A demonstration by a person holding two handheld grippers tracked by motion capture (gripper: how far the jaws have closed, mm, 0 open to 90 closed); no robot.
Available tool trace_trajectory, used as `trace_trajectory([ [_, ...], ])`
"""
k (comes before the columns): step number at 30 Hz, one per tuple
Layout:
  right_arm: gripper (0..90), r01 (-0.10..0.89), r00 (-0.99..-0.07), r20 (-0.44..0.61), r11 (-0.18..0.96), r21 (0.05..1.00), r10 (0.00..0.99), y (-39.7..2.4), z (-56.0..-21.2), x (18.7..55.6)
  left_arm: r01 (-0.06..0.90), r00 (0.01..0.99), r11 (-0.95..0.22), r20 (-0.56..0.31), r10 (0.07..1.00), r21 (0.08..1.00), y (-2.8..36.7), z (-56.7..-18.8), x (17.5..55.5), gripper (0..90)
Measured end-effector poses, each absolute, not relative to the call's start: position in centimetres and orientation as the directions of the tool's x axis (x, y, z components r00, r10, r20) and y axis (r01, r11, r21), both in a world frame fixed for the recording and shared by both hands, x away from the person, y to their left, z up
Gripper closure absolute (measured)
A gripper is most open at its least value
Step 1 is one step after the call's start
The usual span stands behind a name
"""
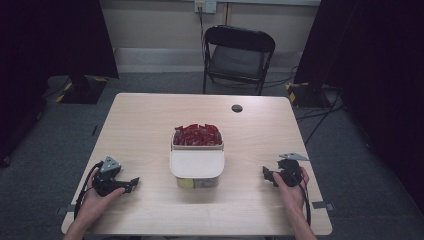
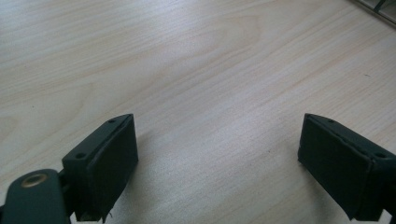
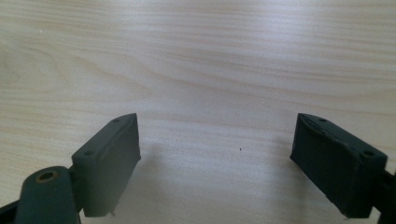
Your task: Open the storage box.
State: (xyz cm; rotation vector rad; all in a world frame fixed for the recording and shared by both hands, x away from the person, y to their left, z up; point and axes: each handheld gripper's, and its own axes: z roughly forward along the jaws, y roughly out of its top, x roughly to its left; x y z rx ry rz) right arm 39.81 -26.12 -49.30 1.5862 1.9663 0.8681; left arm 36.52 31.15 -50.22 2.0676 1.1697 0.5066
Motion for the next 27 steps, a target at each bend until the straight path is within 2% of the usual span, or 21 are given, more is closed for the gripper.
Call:
trace_trajectory([
  [13,15.6,0.664,-0.248,0.042,0.138,0.734,0.968,-26.0,-48.9,39.6,0.584,0.517,-0.35,-0.003,0.856,0.733,31.1,-50.2,36.5,11.5],
  [27,16.8,0.607,-0.342,0.072,0.162,0.778,0.937,-25.0,-46.9,38.9,0.583,0.516,-0.349,-0.003,0.856,0.733,31.1,-50.2,36.5,11.5],
])
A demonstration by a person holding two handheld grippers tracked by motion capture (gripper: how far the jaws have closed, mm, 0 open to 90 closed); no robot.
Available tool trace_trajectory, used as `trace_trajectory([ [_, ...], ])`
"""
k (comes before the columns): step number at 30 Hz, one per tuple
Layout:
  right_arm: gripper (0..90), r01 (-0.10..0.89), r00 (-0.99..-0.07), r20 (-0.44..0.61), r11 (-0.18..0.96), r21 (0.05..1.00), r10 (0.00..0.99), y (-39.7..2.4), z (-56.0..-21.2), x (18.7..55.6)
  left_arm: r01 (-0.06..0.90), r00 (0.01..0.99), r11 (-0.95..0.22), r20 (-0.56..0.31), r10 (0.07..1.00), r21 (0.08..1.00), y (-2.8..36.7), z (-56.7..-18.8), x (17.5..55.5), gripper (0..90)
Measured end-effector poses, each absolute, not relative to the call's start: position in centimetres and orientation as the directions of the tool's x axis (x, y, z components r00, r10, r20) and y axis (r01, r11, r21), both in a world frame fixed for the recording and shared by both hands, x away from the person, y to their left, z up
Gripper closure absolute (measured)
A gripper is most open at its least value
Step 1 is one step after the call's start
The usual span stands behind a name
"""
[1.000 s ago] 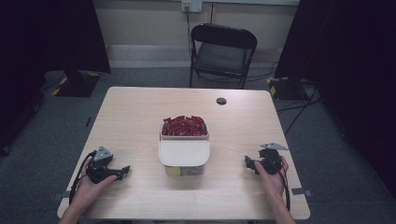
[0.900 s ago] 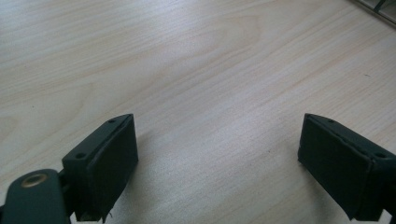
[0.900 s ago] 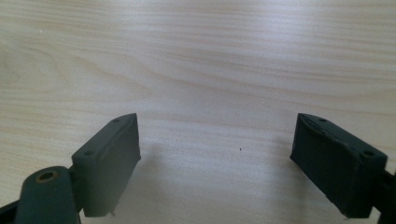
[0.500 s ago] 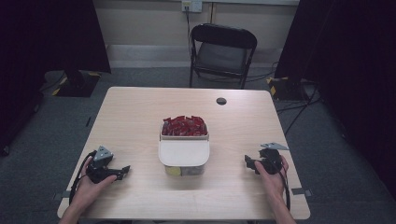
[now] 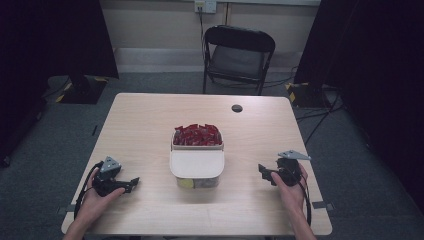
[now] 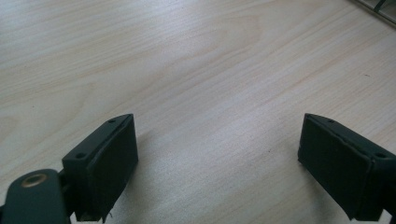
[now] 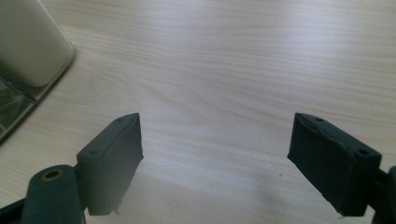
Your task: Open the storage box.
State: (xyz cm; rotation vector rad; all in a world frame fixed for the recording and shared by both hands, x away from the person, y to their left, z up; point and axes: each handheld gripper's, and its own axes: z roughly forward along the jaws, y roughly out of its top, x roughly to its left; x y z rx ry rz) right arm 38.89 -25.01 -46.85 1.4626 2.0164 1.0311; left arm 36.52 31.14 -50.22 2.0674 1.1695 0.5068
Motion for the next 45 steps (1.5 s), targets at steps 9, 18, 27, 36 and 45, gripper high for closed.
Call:
trace_trajectory([
  [9,14.7,0.575,-0.4,0.074,0.187,0.797,0.914,-23.9,-45.7,38.5,0.583,0.516,-0.349,-0.003,0.857,0.733,31.1,-50.2,36.5,11.5],
  [18,14.2,0.542,-0.471,0.08,0.217,0.812,0.879,-22.4,-44.6,38.0,0.584,0.516,-0.35,-0.003,0.856,0.733,31.1,-50.2,36.5,11.5],
  [27,14.2,0.493,-0.541,0.08,0.239,0.836,0.837,-20.4,-43.1,37.1,0.583,0.516,-0.349,-0.002,0.856,0.733,31.1,-50.2,36.5,11.5],
  [36,14.1,0.464,-0.596,0.075,0.266,0.845,0.799,-18.7,-42.2,36.2,0.583,0.516,-0.349,-0.003,0.856,0.733,31.1,-50.2,36.5,11.5],
  [45,14.1,0.436,-0.657,0.064,0.309,0.845,0.751,-16.6,-42.0,35.4,0.583,0.516,-0.35,-0.003,0.856,0.733,31.1,-50.2,36.5,11.5],
])
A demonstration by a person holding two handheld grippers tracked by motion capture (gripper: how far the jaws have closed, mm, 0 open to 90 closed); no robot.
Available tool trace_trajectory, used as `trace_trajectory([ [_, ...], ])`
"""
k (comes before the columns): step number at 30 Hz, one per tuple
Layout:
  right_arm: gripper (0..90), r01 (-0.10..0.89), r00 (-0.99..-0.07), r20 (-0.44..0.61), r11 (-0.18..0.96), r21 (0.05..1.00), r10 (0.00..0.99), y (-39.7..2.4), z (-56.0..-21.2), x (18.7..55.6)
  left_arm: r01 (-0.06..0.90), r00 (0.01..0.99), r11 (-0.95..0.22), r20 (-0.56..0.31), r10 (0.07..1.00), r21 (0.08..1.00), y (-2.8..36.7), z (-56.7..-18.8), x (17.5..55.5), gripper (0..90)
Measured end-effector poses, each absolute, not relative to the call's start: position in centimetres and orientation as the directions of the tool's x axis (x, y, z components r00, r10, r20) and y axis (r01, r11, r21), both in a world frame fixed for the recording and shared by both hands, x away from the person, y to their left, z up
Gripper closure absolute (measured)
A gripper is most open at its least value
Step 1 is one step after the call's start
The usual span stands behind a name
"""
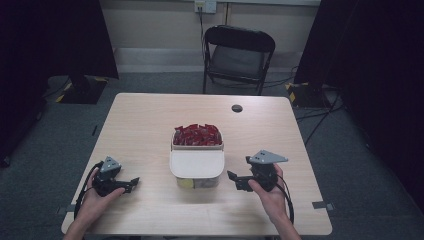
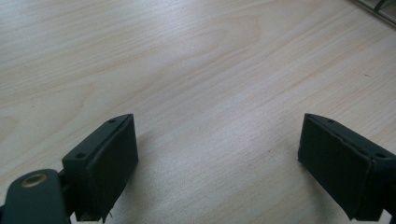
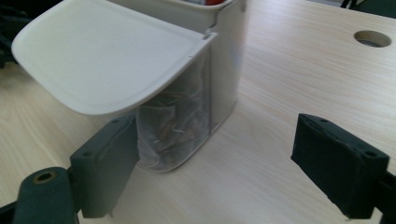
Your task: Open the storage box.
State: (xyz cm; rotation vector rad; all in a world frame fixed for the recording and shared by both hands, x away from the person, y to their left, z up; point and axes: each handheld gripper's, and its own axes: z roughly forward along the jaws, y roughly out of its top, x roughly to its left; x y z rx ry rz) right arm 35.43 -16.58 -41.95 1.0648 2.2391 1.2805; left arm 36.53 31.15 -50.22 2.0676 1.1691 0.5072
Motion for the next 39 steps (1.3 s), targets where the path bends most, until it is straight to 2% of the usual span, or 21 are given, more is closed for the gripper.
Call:
trace_trajectory([
  [17,14.1,0.433,-0.712,0.073,0.355,0.828,0.698,-13.6,-43.3,35.0,0.583,0.516,-0.349,-0.003,0.856,0.733,31.1,-50.2,36.5,11.5],
  [39,13.3,0.426,-0.725,0.088,0.344,0.837,0.683,-12.9,-43.3,36.0,0.584,0.517,-0.351,-0.002,0.856,0.732,31.2,-50.2,36.5,11.5],
])
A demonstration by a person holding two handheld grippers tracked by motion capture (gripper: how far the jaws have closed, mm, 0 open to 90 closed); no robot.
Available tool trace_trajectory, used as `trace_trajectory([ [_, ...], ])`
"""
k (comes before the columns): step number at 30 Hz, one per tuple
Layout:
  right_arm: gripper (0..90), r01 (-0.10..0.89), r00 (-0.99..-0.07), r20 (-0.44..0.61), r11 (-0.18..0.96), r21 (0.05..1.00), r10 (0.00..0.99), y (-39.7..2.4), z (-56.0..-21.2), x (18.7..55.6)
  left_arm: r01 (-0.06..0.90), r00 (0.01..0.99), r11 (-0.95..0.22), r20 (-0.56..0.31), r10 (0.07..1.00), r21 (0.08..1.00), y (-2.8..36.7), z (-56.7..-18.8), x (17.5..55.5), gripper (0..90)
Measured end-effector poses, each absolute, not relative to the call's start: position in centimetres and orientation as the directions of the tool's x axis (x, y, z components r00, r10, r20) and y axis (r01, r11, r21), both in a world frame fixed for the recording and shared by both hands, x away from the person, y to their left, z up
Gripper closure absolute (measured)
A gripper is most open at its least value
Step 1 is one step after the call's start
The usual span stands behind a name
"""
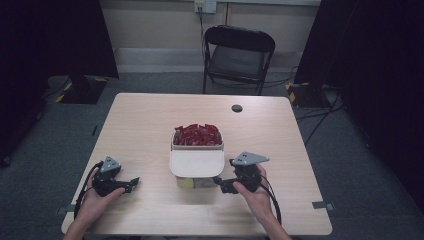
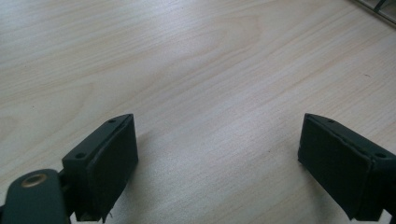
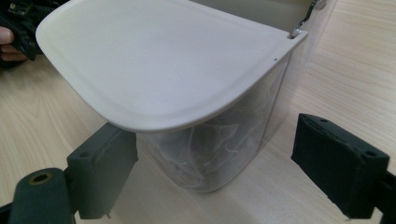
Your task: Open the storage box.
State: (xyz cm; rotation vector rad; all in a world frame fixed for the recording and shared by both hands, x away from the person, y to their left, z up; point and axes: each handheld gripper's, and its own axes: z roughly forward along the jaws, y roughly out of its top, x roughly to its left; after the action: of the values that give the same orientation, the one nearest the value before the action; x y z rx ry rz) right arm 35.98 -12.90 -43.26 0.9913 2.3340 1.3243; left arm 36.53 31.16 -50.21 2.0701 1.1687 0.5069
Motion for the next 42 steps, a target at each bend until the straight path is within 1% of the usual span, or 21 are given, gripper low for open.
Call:
trace_trajectory([
  [10,13.4,0.435,-0.724,0.119,0.316,0.843,0.679,-12.9,-42.6,36.4,0.583,0.516,-0.349,-0.003,0.856,0.733,31.1,-50.2,36.5,11.5],
  [27,13.6,0.43,-0.722,0.121,0.303,0.85,0.682,-12.7,-41.4,37.8,0.583,0.517,-0.35,-0.002,0.856,0.733,31.1,-50.2,36.5,11.5],
  [33,13.9,0.441,-0.713,0.137,0.287,0.851,0.688,-12.6,-41.4,38.4,0.584,0.516,-0.35,-0.002,0.856,0.733,31.1,-50.2,36.5,11.5],
  [36,13.9,0.457,-0.713,0.171,0.266,0.849,0.68,-12.6,-41.3,38.7,0.583,0.517,-0.35,-0.002,0.856,0.733,31.2,-50.2,36.5,11.5],
  [42,13.9,0.451,-0.712,0.163,0.268,0.851,0.683,-12.6,-41.1,39.2,0.583,0.516,-0.35,-0.003,0.856,0.733,31.1,-50.2,36.5,11.5],
])
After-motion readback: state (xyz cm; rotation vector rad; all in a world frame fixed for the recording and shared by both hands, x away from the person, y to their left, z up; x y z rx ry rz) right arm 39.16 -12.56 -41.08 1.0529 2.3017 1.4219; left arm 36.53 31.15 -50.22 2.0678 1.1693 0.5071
